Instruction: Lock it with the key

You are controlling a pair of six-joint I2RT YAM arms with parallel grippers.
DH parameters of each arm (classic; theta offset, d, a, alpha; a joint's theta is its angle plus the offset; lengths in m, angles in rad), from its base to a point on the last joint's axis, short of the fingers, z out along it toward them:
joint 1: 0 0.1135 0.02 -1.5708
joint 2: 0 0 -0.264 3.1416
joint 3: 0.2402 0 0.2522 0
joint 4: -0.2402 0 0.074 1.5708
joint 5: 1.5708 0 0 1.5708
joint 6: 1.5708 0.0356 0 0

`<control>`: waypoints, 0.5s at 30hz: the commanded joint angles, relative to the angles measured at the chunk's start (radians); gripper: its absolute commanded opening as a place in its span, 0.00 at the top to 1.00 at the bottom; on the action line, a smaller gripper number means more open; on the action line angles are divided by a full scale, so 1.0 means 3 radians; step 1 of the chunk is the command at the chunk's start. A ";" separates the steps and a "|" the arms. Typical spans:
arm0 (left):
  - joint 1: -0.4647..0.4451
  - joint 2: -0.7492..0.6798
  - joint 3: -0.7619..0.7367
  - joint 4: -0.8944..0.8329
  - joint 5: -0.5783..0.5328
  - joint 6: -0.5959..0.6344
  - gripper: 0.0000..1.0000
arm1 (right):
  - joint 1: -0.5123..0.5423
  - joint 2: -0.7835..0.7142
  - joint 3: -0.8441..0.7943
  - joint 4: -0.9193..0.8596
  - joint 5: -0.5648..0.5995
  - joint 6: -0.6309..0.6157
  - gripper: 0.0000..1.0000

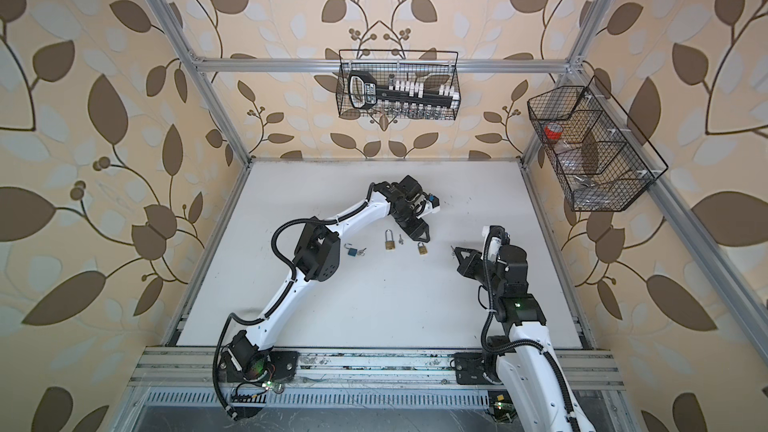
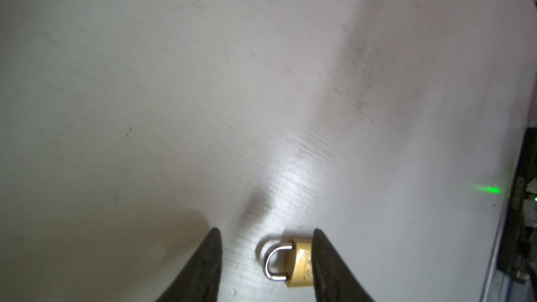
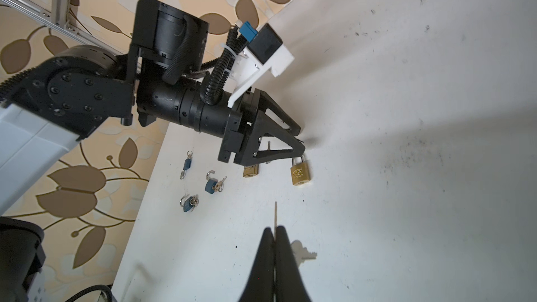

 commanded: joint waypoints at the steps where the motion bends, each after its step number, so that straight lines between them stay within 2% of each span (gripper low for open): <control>1: 0.0012 -0.0739 -0.0197 0.0316 -0.0068 -0.0123 0.41 | 0.0205 0.0012 0.0179 -0.0147 0.0295 -0.0242 1.00; 5: 0.0029 -0.1513 -0.1060 0.0937 -0.0220 -0.0347 0.28 | 0.0836 0.0159 0.0327 -0.0215 0.1095 -0.0434 1.00; 10: 0.0074 -0.2426 -0.2225 0.1519 -0.0640 -0.0760 0.26 | 0.1539 0.0555 0.0380 0.0021 0.1894 -0.0493 1.00; 12: 0.0074 -0.2762 -0.2659 0.1658 -0.0734 -0.0905 0.24 | 0.1634 0.0767 0.0371 0.0221 0.1962 -0.0513 1.00; 15: 0.0073 -0.3285 -0.3376 0.1922 -0.0915 -0.1126 0.23 | 0.1634 0.1044 0.0332 0.0593 0.1738 -0.0530 1.00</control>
